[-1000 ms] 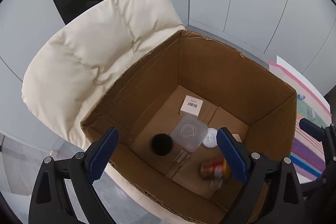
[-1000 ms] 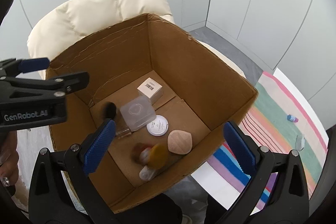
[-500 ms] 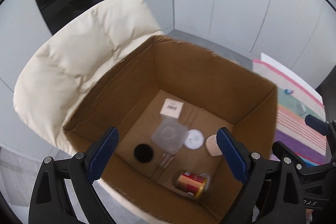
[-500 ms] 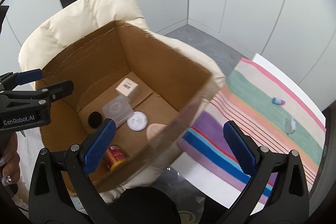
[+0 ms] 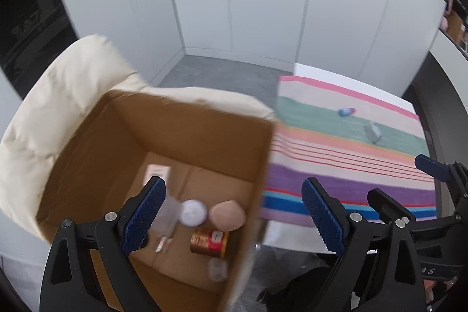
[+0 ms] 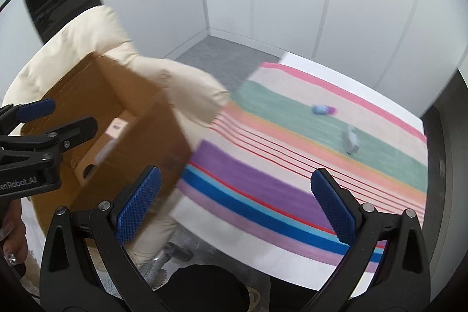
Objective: Organize objects
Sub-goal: 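Withdraw both tools from the box toward the cloth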
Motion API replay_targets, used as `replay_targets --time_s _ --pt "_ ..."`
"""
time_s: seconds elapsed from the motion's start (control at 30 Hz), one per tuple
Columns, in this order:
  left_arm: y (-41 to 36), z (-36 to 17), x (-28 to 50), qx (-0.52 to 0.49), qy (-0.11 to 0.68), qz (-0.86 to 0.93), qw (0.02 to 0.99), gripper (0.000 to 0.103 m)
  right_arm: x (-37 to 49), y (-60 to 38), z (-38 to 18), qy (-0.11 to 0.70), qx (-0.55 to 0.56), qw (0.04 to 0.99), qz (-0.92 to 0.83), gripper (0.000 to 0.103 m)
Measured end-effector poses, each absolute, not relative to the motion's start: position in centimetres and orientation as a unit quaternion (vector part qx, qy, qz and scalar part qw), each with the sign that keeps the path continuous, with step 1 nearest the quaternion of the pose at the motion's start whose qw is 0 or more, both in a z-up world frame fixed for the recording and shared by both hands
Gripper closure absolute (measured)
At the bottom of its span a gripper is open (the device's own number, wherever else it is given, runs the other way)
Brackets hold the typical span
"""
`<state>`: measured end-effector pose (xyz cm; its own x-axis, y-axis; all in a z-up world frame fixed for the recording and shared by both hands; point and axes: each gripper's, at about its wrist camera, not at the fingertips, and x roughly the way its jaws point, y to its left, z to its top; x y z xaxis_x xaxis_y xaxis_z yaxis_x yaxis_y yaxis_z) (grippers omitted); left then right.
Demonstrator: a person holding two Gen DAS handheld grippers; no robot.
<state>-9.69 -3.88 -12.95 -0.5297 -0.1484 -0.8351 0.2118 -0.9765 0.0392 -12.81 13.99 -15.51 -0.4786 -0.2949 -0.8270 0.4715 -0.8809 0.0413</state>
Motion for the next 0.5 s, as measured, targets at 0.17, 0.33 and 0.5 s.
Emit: replay_targets --time_s 0.17,0.33,0.5 --pt "0.1 -13.4 -11.9 0.484 0.028 -0.872 0.074 0.008 -14.5 18.9 -16.3 0.067 0.469 0.191 -0.860 0.000" --pt "3.5 -14.1 -14.3 0.489 0.019 -0.870 0.057 0.008 -16.5 23.0 -17.3 0.042 0.476 0.166 -0.863 0.000" --pt "6.5 -15.6 -17.9 0.480 -0.006 -0.875 0.061 0.008 -19.6 26.2 -19.3 0.031 0.483 0.144 -0.863 0.000"
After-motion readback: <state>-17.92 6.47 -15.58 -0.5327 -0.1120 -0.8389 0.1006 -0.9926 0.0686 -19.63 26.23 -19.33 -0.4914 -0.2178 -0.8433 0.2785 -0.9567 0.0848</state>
